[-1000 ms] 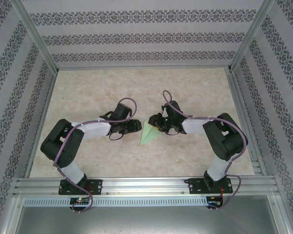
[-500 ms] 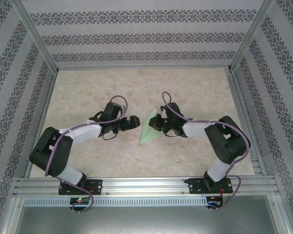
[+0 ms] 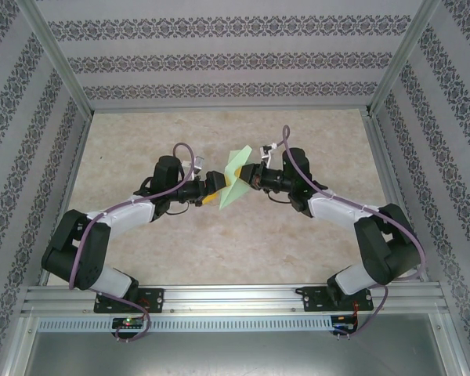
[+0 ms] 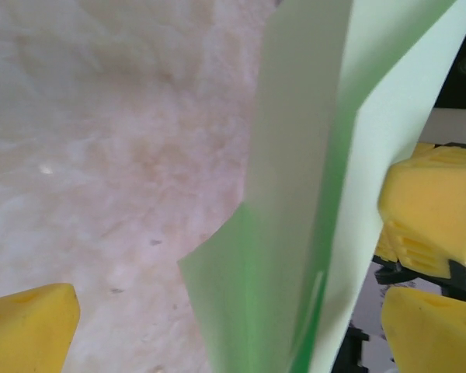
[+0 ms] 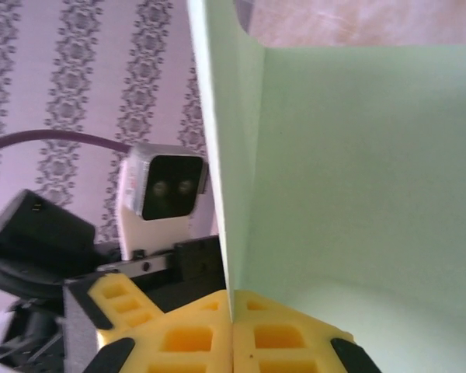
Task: Fold a paper plane with a square sheet of paper (pick it up from the middle)
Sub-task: Pick up the paper from the center of the table, then turn over the paper at the center of the table.
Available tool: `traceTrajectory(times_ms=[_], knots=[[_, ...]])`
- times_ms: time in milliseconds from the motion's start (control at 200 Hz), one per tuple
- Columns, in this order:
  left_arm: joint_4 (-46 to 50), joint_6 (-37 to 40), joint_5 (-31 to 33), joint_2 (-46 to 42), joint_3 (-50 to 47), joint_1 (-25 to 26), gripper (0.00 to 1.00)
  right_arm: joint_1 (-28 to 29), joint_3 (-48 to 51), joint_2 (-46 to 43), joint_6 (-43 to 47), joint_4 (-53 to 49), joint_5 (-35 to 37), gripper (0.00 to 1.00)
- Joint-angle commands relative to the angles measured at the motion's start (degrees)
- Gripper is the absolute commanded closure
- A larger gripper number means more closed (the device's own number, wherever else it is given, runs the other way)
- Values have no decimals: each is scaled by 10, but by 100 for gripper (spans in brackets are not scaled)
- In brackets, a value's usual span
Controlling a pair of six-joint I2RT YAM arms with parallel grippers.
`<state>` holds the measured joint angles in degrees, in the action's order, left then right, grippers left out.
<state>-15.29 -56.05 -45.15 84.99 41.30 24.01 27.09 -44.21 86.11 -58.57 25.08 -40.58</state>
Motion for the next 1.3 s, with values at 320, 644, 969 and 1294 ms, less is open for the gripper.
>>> traceTrajectory(times_ms=[320,644,969,1294], knots=[[-171,-82,-69,1,25,-6,35,-1,-14,-17,-51,43,-20,92],[-152,-67,-81,3,40,-6,69,-1,7,-23,-46,31,-13,90],[-33,29,-58,9,72,-6,88,-26,-6,-60,16,-110,25,63],[438,320,277,19,242,33,93,-46,-25,-169,171,-420,287,24]])
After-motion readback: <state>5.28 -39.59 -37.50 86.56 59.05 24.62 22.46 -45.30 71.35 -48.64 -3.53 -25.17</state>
